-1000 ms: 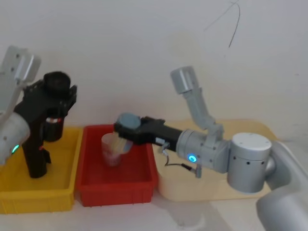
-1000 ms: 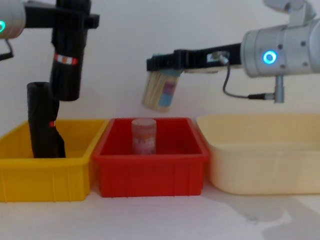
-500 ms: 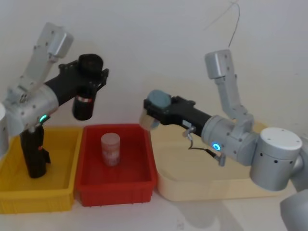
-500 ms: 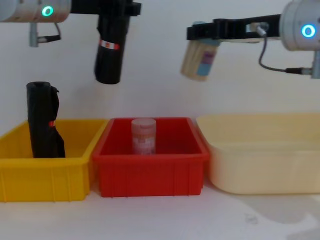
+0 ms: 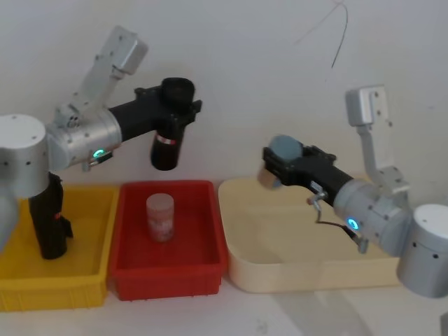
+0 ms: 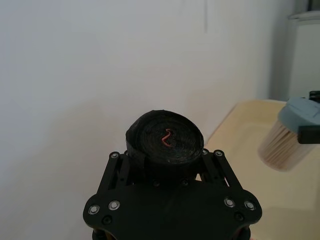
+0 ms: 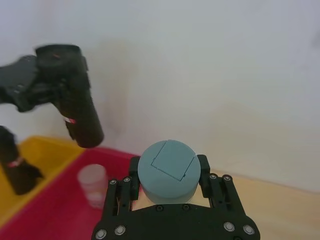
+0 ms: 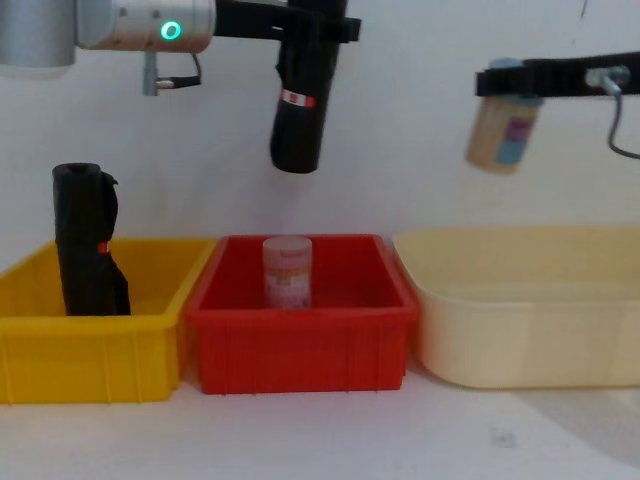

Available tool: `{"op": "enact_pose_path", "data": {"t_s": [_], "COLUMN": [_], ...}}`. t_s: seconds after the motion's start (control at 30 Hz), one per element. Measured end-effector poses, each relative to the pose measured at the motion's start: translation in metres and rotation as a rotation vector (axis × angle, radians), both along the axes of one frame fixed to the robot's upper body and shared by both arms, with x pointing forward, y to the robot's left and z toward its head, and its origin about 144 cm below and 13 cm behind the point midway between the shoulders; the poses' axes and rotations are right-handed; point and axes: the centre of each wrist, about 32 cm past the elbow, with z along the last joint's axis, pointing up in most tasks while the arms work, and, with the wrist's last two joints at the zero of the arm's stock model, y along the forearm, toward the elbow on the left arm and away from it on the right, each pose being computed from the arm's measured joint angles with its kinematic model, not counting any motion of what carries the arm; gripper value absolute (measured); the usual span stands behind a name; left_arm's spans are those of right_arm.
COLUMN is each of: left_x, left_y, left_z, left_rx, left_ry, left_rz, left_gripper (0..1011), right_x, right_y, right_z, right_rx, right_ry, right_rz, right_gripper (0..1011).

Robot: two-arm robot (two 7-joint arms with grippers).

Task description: Pick up the garbage bag with the one hand and transfer it to the other hand.

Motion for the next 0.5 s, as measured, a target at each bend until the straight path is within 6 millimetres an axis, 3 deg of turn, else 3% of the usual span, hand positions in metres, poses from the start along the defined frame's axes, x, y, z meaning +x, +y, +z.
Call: {"op": "enact_pose_path", "data": {"t_s": [0.27,0.5], "left_x": [0.031,0.041], "left_y": [-0.02,-0.029], "left_z": [-0.004,-0.005], "left_rx": [-0.025,-0.034], "left_ry": [0.031,0.044], "left_rz": [-0.155,-0.224], "left_gripper": [507,507], "right_x": [-0.009,-0.016], "right_y": [-0.018,-0.032], "right_z": [-0.02,-0.037], "right_rx": [-0.021,-0.046], "right_ry": [0.043,0.092], "right_rz": [-0.114,-0.174], "right_gripper": [663,663]}}
